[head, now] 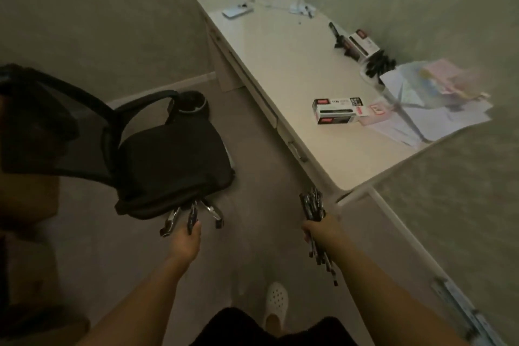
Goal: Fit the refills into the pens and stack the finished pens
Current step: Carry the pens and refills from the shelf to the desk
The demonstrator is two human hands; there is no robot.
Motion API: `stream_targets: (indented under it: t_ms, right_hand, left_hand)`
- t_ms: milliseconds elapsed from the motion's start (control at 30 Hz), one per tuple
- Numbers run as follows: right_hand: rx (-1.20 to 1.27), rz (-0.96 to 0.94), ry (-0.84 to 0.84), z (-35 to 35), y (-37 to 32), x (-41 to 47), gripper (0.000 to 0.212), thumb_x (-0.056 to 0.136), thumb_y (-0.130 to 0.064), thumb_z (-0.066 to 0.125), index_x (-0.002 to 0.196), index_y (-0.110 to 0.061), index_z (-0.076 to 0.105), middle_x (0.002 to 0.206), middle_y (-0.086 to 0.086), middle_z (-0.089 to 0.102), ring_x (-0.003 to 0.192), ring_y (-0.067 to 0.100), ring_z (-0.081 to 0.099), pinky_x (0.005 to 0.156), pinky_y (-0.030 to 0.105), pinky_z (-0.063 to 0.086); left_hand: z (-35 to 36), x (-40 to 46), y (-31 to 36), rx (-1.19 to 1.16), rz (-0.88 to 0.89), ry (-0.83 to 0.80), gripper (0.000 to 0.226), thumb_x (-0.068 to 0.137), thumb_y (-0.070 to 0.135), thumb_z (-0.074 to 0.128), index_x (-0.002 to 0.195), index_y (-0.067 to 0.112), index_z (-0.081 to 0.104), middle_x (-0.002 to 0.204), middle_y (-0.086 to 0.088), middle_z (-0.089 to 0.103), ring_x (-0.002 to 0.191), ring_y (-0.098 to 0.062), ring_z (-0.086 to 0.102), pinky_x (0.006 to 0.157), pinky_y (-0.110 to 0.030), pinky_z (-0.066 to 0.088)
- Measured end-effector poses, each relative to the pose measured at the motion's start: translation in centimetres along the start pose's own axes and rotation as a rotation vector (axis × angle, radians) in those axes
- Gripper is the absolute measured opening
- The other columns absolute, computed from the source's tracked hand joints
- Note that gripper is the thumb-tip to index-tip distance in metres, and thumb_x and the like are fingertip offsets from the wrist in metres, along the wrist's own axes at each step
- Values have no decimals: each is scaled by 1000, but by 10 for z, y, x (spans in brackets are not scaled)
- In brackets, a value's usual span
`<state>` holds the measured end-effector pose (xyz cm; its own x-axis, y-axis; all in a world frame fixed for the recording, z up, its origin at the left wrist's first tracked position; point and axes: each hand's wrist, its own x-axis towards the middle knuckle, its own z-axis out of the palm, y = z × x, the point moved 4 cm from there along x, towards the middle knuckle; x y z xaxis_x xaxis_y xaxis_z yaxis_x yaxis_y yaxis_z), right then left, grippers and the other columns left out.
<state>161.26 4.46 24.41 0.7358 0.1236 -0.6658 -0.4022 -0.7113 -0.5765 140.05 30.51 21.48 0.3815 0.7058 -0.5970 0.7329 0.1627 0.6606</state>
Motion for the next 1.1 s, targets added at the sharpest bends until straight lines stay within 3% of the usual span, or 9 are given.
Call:
stream_targets:
  t_ms: [100,200,267,333,567,700,900,1000,1100]
  right_hand:
    - [-43,-18,-8,-21,-36,31,15,78,-9,67,72,-2,55,69,14,61,60,24,57,51,33,52]
    - [-36,-24,-25,-30,-63,59,15,80,-10,67,76,-8,53,67,8,56,56,19,52,40,20,40]
    - [-17,-45,-23,-32,-81,78,12,79,-12,68,78,-11,56,67,7,57,59,20,55,46,24,43]
    - [0,-51,-32,-30,-99,95,14,78,-15,70,88,-11,60,75,8,62,67,23,61,53,27,46]
    - [63,-57,3,-15,-175,164,29,76,-18,71,101,-6,62,84,9,65,73,20,63,56,26,50]
    - [111,-54,53,-11,-220,196,34,77,-19,74,107,-6,63,95,14,69,84,26,68,73,34,57]
    - [168,-12,114,-16,-263,229,14,73,-13,70,84,-6,67,66,1,63,57,11,60,52,20,44]
    - [213,-8,128,-17,-277,246,8,70,-14,69,75,-9,65,67,7,67,65,22,67,62,31,56]
    - [262,-8,69,-19,-291,265,20,65,-19,68,81,-8,66,64,8,71,67,26,73,74,45,62]
  left_hand:
    - [11,15,29,-41,11,32,25,101,30,44,79,18,50,67,-7,48,57,-20,43,62,-34,38]
    - [17,33,55,-20,2,33,25,100,31,43,94,11,56,82,-22,56,74,-35,57,76,-51,49]
    - [20,53,72,13,-19,44,38,100,32,44,114,-2,54,109,-34,58,104,-51,56,93,-57,45]
    - [23,74,92,57,-8,42,41,100,32,45,118,-5,52,117,-36,55,111,-53,52,94,-57,44]
    - [29,166,186,116,-14,-68,38,101,31,42,125,4,51,114,-24,59,105,-38,58,93,-48,49]
    - [23,223,251,179,39,-121,40,101,31,42,128,2,49,117,-22,58,109,-36,58,97,-49,47]
    - [30,287,325,217,107,-132,33,99,35,44,112,7,57,96,-14,62,90,-29,61,89,-46,50]
    - [42,311,343,235,99,-123,36,98,36,47,118,7,56,111,-21,62,105,-38,60,93,-48,49]
    - [54,325,360,276,123,-109,37,98,36,48,119,6,55,115,-24,62,108,-41,59,93,-48,50]
